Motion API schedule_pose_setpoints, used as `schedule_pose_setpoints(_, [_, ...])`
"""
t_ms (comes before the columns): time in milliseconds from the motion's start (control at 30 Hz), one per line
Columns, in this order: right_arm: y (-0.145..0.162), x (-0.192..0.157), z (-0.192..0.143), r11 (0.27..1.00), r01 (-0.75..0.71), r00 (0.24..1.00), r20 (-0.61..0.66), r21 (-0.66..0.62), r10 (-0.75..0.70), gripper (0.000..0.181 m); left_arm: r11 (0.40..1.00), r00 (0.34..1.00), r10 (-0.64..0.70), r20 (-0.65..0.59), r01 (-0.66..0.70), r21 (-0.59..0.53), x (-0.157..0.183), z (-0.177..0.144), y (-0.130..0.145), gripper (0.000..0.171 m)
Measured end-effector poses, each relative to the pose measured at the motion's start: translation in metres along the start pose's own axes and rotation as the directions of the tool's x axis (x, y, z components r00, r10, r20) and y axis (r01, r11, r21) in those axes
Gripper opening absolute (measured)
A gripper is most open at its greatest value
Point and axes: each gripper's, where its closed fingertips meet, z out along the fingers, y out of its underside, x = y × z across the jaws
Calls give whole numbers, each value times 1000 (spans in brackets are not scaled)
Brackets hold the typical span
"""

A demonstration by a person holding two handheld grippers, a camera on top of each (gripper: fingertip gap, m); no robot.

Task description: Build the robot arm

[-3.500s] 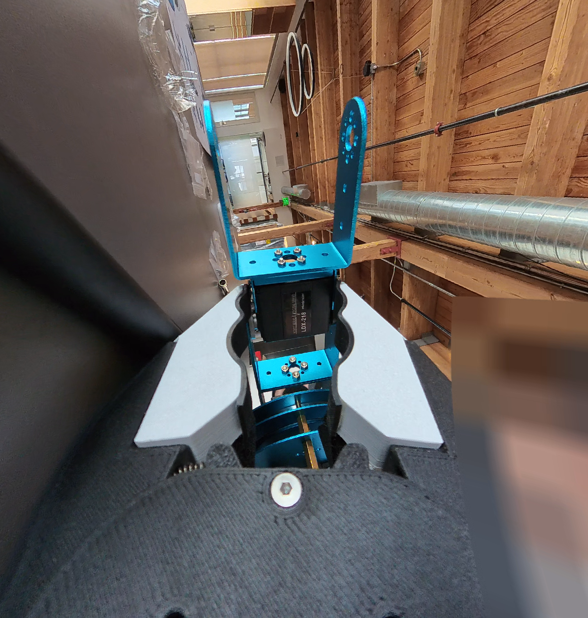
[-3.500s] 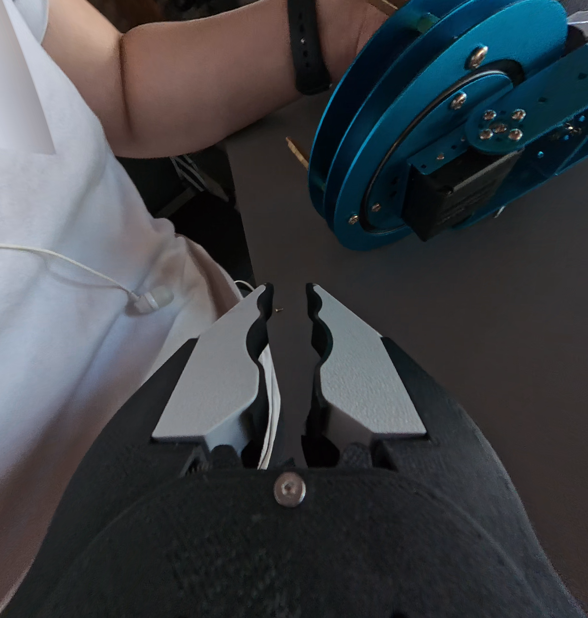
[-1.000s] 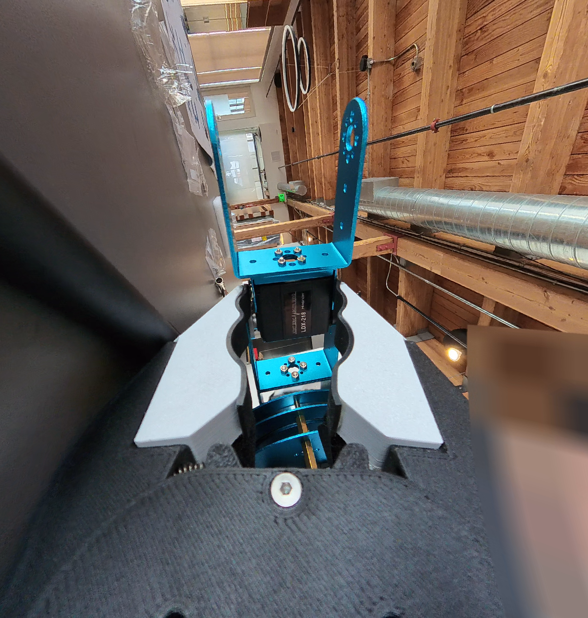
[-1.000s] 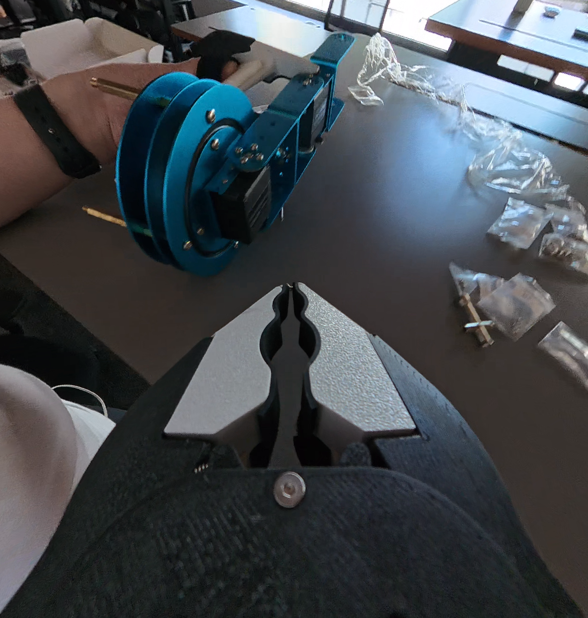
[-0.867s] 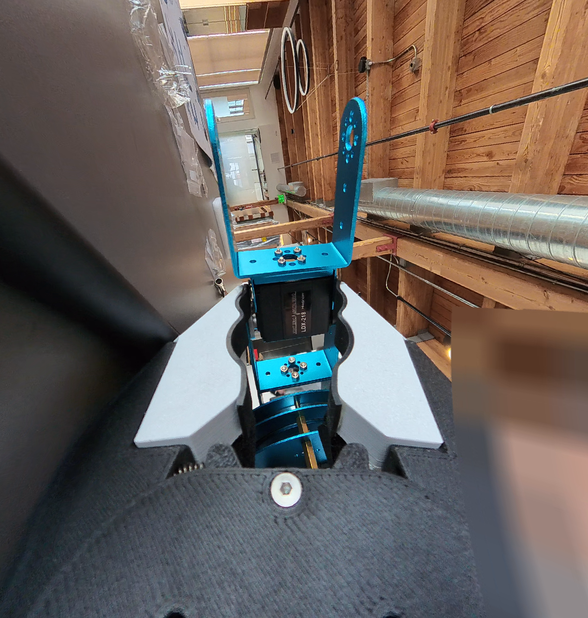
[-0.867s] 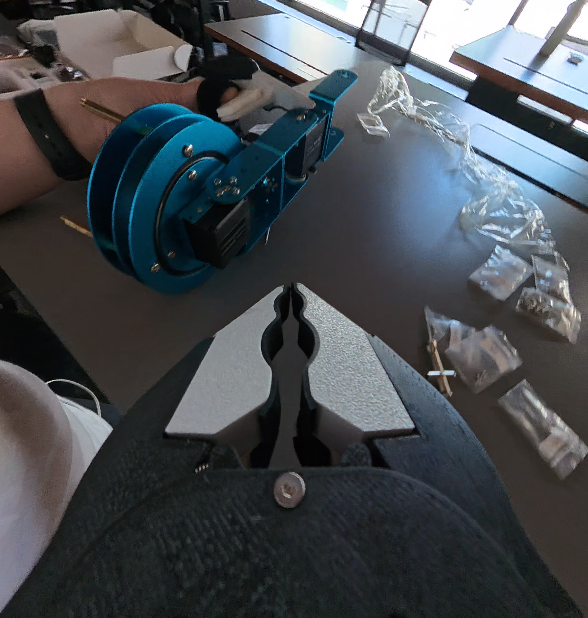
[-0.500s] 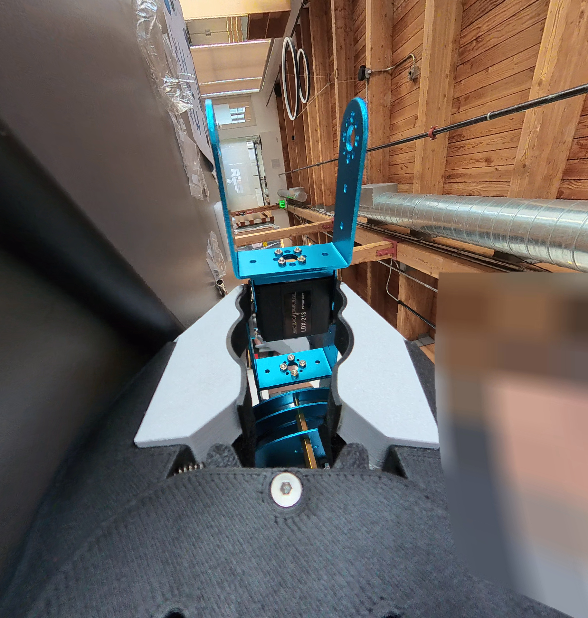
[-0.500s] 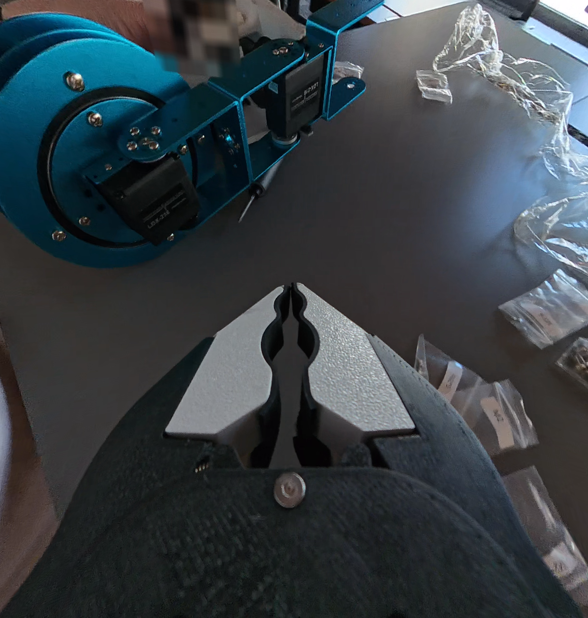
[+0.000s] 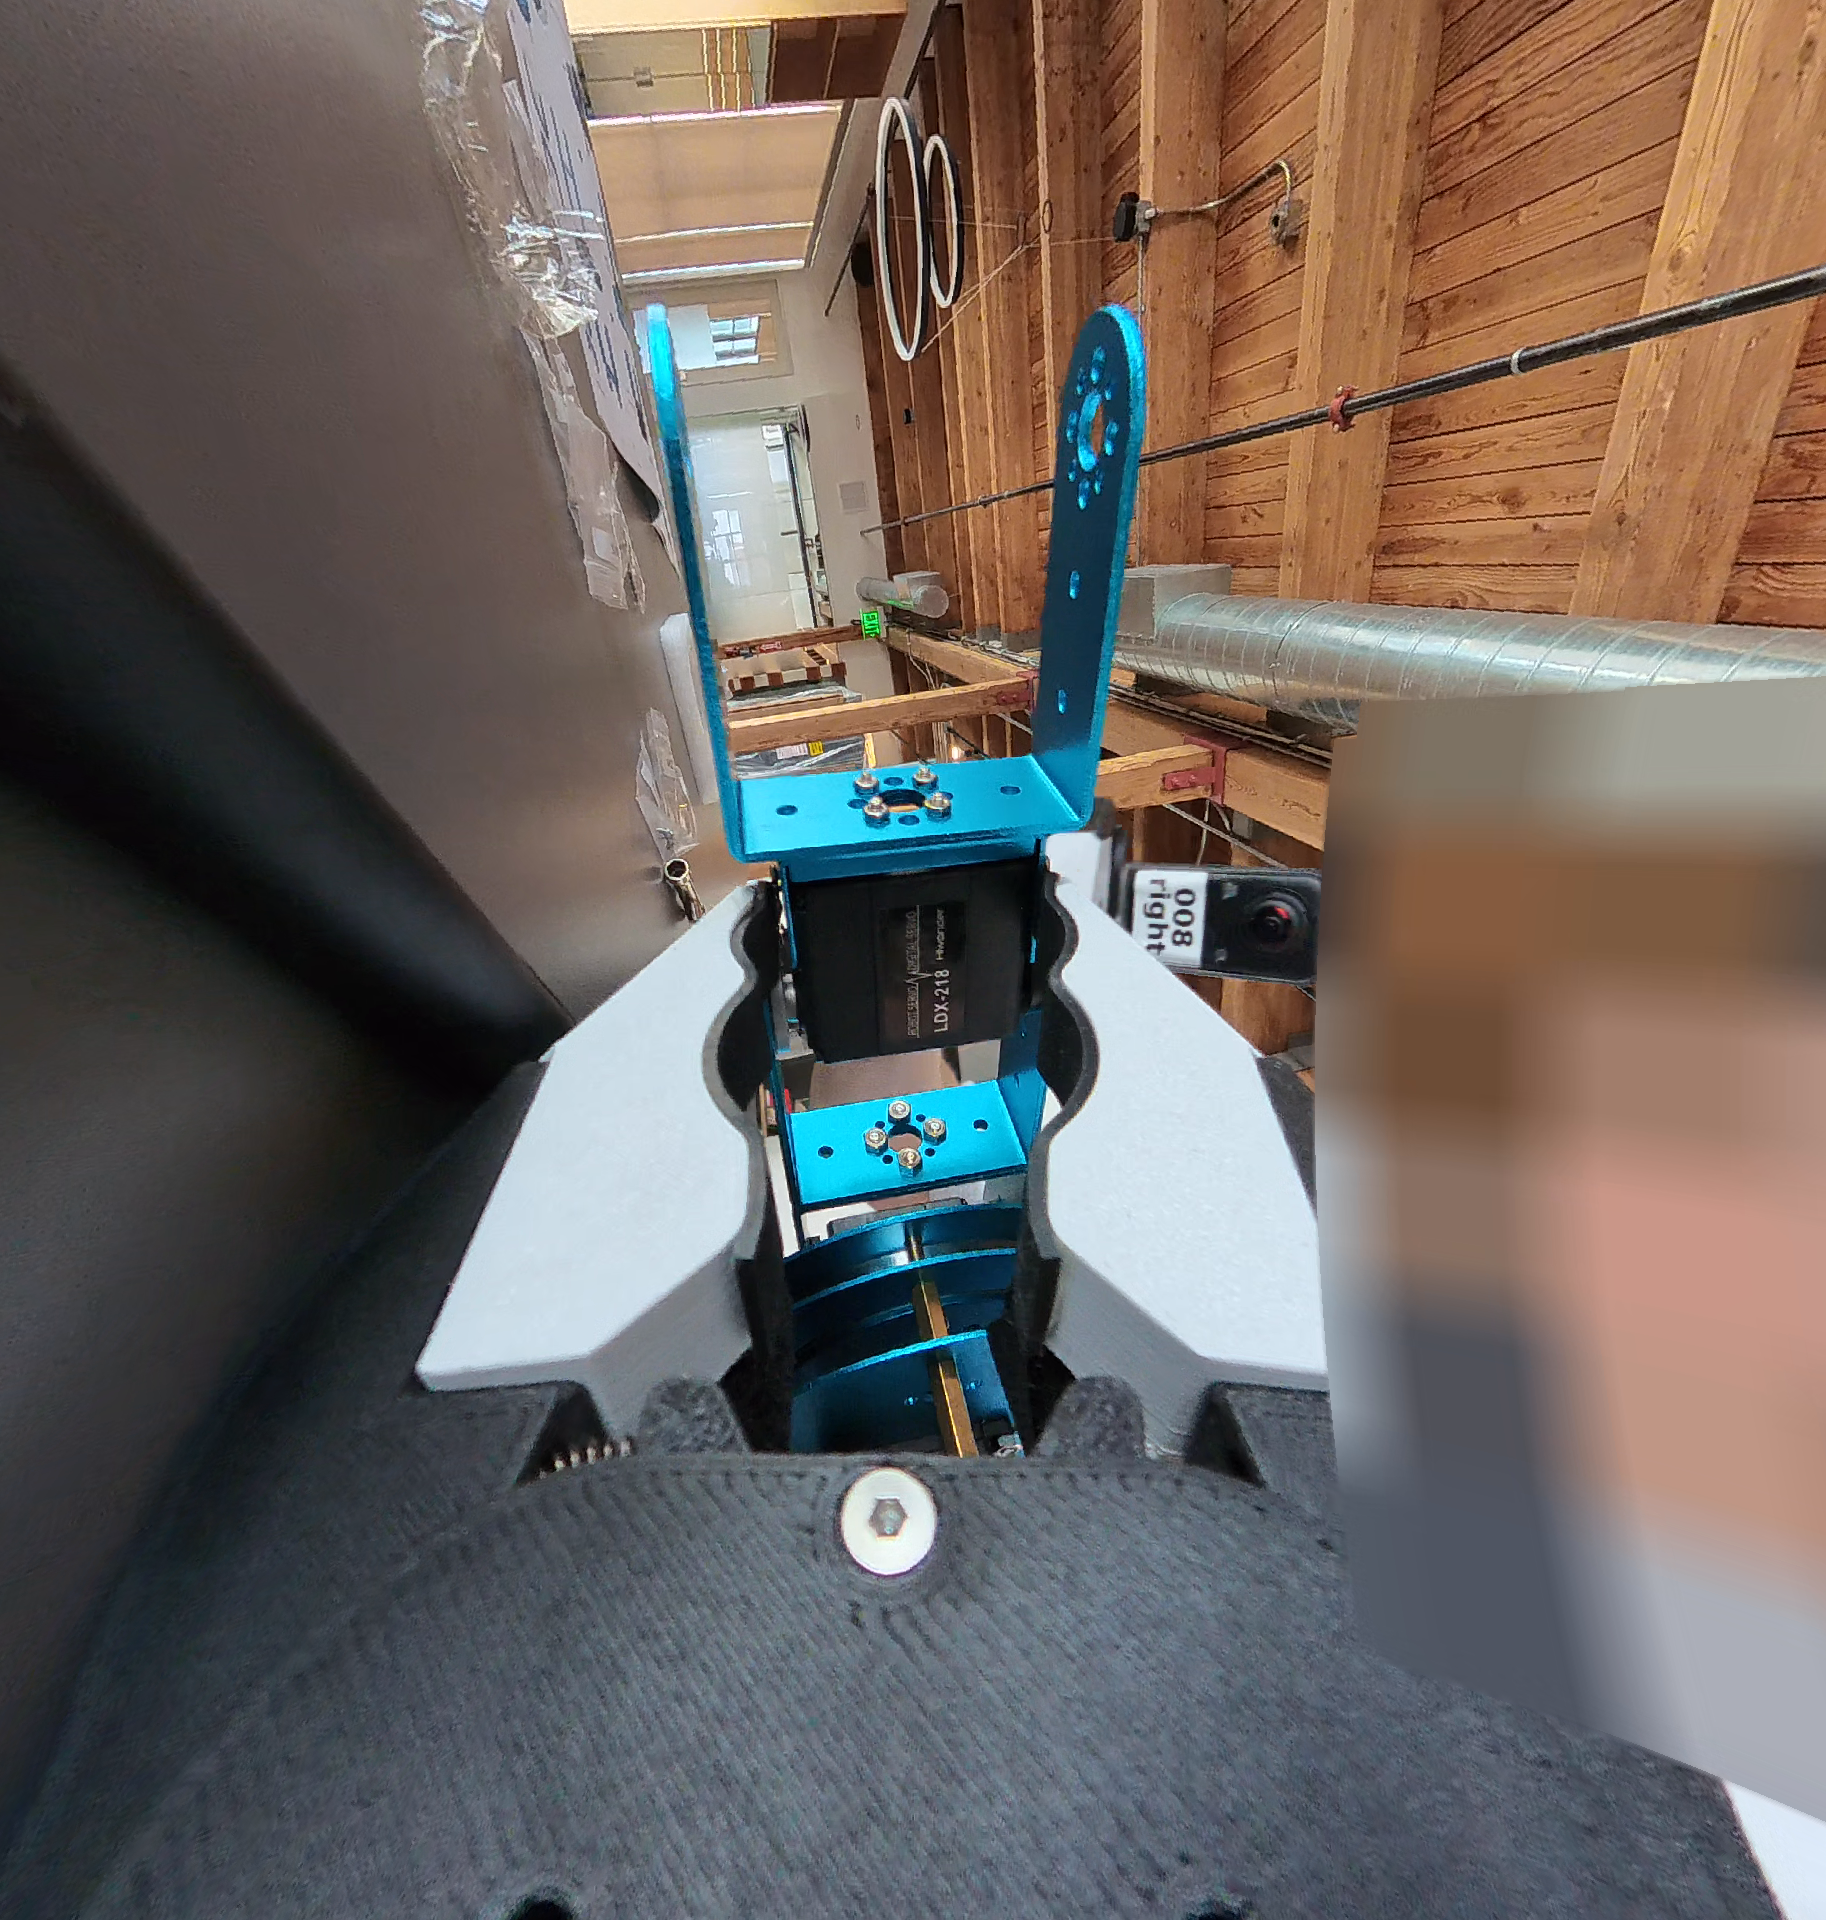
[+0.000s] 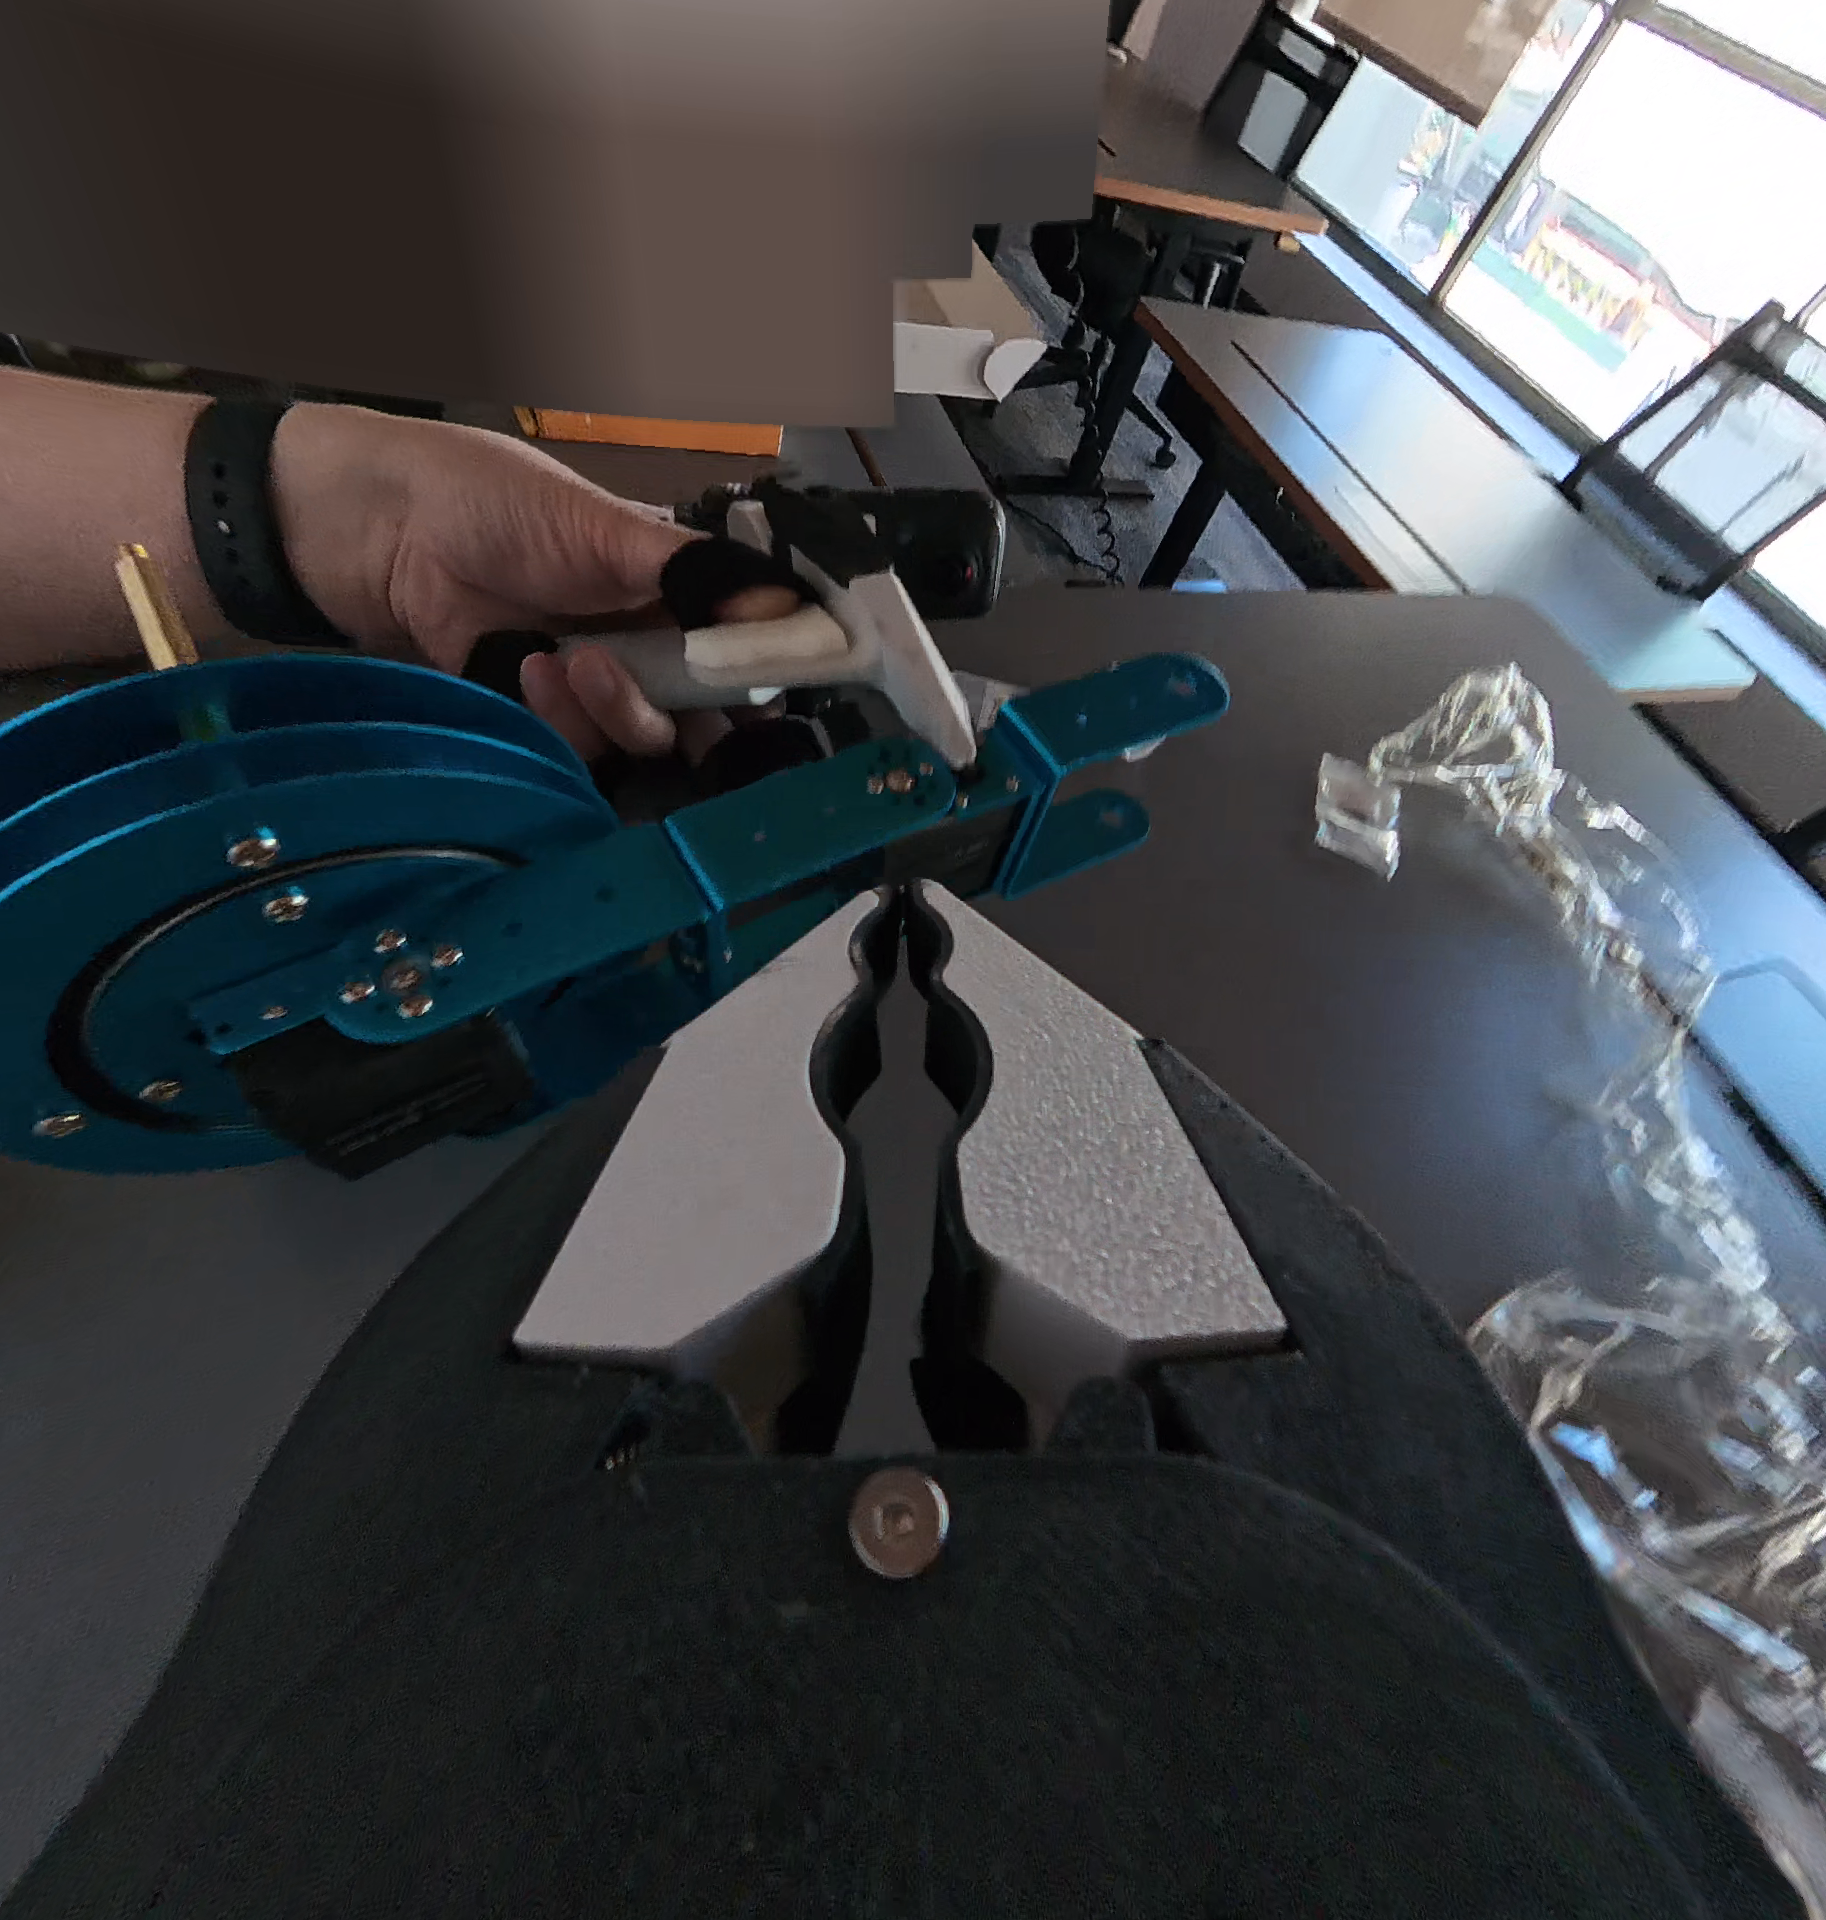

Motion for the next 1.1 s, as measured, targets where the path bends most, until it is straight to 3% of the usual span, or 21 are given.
schedule_pose_setpoints(267, [-14, 4, 19, 963, 268, 963, 36, -23, -267, 0, 1000, 1000, -14, 2, 14, -8, -1, 2, 0, 49])
schedule_pose_setpoints(1100, [-6, 4, 31, 859, 508, 858, 123, -58, -499, 0, 999, 999, -43, 7, 43, 20, -2, 4, -1, 49])
